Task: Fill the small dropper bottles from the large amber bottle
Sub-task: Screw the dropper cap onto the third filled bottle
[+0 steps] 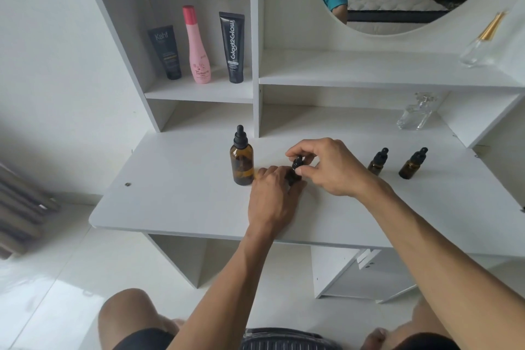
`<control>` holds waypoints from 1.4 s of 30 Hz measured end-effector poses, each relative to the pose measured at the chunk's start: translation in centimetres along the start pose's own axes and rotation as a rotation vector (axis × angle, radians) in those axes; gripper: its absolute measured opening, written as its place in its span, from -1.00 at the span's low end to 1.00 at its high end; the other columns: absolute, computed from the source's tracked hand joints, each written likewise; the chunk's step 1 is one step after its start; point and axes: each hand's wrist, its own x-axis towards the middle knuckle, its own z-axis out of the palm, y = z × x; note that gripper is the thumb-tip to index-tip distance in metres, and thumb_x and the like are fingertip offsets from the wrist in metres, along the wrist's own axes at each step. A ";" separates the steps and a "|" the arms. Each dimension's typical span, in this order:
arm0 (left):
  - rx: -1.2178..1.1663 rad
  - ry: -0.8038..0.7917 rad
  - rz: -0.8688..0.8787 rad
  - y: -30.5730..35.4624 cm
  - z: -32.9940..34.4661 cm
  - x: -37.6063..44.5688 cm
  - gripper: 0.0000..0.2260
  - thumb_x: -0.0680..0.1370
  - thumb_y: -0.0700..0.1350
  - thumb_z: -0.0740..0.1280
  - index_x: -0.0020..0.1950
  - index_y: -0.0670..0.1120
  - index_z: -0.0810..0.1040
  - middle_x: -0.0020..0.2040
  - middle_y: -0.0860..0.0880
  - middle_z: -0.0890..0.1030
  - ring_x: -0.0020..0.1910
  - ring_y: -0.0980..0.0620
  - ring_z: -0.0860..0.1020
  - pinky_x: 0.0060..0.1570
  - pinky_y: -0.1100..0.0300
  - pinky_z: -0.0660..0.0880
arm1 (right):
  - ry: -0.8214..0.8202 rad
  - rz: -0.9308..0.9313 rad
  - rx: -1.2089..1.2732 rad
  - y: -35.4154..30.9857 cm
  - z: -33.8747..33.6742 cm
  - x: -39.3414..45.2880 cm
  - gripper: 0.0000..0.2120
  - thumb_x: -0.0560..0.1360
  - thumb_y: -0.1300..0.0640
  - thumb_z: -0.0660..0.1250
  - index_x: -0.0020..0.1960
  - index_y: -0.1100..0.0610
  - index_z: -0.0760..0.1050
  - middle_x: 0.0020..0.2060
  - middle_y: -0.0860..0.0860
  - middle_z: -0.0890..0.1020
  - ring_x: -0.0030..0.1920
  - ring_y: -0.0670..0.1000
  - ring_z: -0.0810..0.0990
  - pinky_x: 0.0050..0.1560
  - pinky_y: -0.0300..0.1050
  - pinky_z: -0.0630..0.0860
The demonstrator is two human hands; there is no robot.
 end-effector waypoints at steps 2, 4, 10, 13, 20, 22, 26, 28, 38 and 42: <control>0.001 0.006 0.001 0.0 0.0 0.0 -0.77 0.59 0.10 0.37 0.05 -0.04 0.62 0.01 -0.05 0.64 0.03 -0.10 0.48 -0.03 0.02 0.44 | 0.016 0.002 0.006 0.0 0.1 0.0 -0.71 0.44 0.21 0.49 0.13 -0.01 0.64 -0.06 -0.14 0.68 -0.04 -0.07 0.63 -0.03 -0.18 0.57; 0.007 0.010 0.003 0.0 0.0 0.0 -0.76 0.59 0.11 0.36 0.05 -0.05 0.61 0.01 -0.06 0.64 0.03 -0.10 0.48 -0.03 0.01 0.45 | 0.022 0.009 0.005 0.1 0.1 0.0 -0.68 0.43 0.16 0.51 0.17 -0.02 0.62 -0.04 -0.13 0.67 -0.03 -0.07 0.60 -0.11 -0.29 0.48; 0.013 0.010 0.001 0.2 -0.1 -0.1 -0.77 0.59 0.10 0.37 0.05 -0.05 0.61 0.01 -0.05 0.64 0.02 -0.10 0.48 -0.03 0.00 0.46 | 0.036 -0.003 -0.010 -0.2 0.0 0.0 -0.69 0.44 0.15 0.50 0.17 -0.01 0.61 -0.05 -0.15 0.68 0.00 -0.06 0.60 -0.04 -0.25 0.49; 0.009 0.009 0.002 0.2 -0.1 -0.2 -0.77 0.59 0.10 0.37 0.05 -0.06 0.60 0.00 -0.05 0.64 0.02 -0.10 0.48 -0.03 0.01 0.46 | 0.038 -0.006 -0.036 -0.3 0.0 -0.1 -0.67 0.44 0.13 0.50 0.19 -0.02 0.60 -0.01 -0.14 0.67 0.00 -0.06 0.60 0.01 -0.20 0.50; 0.008 0.014 0.007 0.4 -0.2 -0.3 -0.77 0.60 0.09 0.37 0.03 -0.07 0.60 0.00 -0.06 0.64 0.02 -0.10 0.48 -0.05 0.03 0.44 | 0.030 0.006 -0.058 -0.2 -0.2 -0.2 -0.65 0.43 0.07 0.51 0.21 -0.03 0.60 0.03 -0.13 0.68 0.02 -0.08 0.60 0.05 -0.17 0.52; 0.011 0.016 0.008 0.4 -0.3 -0.3 -0.77 0.60 0.09 0.37 0.03 -0.06 0.61 0.00 -0.06 0.64 0.02 -0.09 0.47 -0.06 0.05 0.42 | 0.042 0.006 -0.056 -0.2 -0.2 -0.3 -0.66 0.44 0.09 0.50 0.20 -0.03 0.60 0.00 -0.13 0.68 0.01 -0.08 0.60 0.06 -0.16 0.53; 0.008 0.018 -0.003 0.4 -0.2 -0.2 -0.77 0.60 0.10 0.37 0.01 -0.06 0.60 -0.02 -0.06 0.64 0.00 -0.08 0.46 -0.09 0.07 0.38 | 0.053 0.022 -0.042 -0.2 -0.3 -0.5 -0.65 0.43 0.10 0.52 0.20 -0.01 0.61 -0.03 -0.15 0.65 0.02 -0.07 0.60 0.10 -0.11 0.54; 0.007 0.017 -0.005 0.4 -0.2 -0.2 -0.77 0.60 0.10 0.37 0.02 -0.06 0.61 -0.01 -0.06 0.64 0.02 -0.08 0.46 -0.07 0.06 0.39 | 0.062 0.023 -0.039 -0.2 -0.2 -0.5 -0.66 0.42 0.10 0.52 0.18 -0.02 0.62 -0.04 -0.14 0.66 0.00 -0.07 0.61 0.10 -0.09 0.55; 0.011 0.016 0.002 0.3 -0.1 -0.2 -0.78 0.60 0.09 0.37 0.02 -0.06 0.60 -0.02 -0.05 0.64 -0.02 -0.03 0.43 -0.08 0.07 0.39 | 0.083 0.036 0.000 -0.1 0.0 -0.5 -0.66 0.41 0.07 0.53 0.18 -0.02 0.62 -0.03 -0.12 0.67 -0.01 -0.08 0.62 0.11 -0.07 0.56; 0.020 0.018 -0.002 0.2 -0.1 -0.1 -0.76 0.60 0.10 0.37 0.03 -0.07 0.60 -0.01 -0.06 0.64 0.02 -0.09 0.47 -0.07 0.04 0.42 | 0.105 0.048 -0.002 0.0 0.2 -0.5 -0.65 0.40 0.03 0.55 0.16 -0.03 0.62 -0.07 -0.13 0.66 -0.02 -0.06 0.62 0.08 -0.07 0.56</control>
